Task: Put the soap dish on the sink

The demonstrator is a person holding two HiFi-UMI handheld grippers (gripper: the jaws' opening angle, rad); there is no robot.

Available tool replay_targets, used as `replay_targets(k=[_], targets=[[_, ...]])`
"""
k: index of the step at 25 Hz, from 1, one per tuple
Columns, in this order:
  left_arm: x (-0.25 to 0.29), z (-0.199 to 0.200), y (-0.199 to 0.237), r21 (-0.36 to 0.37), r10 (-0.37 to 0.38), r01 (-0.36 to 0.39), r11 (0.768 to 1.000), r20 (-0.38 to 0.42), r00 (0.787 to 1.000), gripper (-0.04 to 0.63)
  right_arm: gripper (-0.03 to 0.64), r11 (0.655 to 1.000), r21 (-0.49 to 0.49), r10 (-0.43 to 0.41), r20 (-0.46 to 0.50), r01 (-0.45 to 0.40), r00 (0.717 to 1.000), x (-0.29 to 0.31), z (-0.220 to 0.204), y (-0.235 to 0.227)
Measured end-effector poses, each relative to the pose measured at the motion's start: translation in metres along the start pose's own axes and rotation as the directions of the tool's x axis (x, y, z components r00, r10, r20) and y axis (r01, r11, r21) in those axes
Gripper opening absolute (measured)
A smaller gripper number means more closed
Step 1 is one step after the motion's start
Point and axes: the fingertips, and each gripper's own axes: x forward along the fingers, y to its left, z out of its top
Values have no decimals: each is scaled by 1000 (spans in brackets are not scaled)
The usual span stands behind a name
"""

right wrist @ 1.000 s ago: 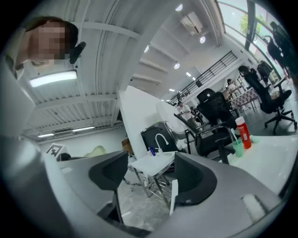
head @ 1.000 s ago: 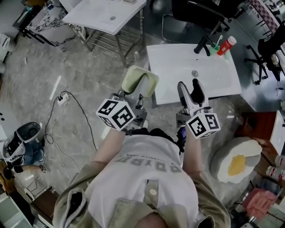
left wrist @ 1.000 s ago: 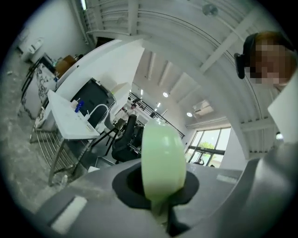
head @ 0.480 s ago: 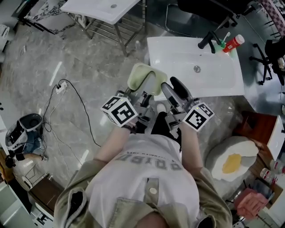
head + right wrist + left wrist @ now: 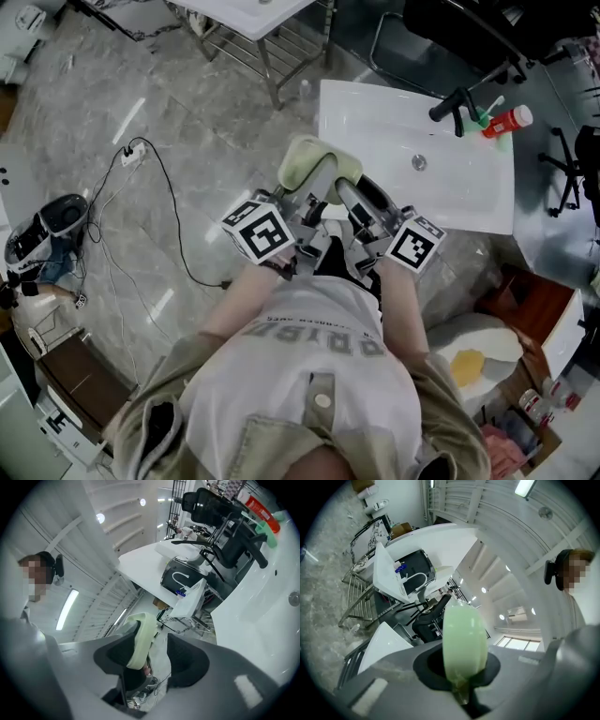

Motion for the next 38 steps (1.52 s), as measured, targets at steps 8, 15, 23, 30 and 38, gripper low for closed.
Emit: replay_targets(k=[8,15,23,30,38], targets=[[13,-10,15,12,62,-62,998,4,998,15,121,1000,24,-5,-63,7,998,-2,4,-18],[20,-17,25,20,92,-92,996,0,996,18,86,996,85,-25,-81,32,996,-3,4,-30],[28,-25,28,106,109,-103,989,-51,993,49,67,991,128,-35,-46,41,998,-8,22,-43],[31,-25,32,203,109,-87,975,-98,989,167,66,989,139,-53,-18,55,998,-11,35,-54],[32,-21,34,461,136,-27,887,-205,969,316,66,989,118,-88,-13,89,996,-17,55,-73]])
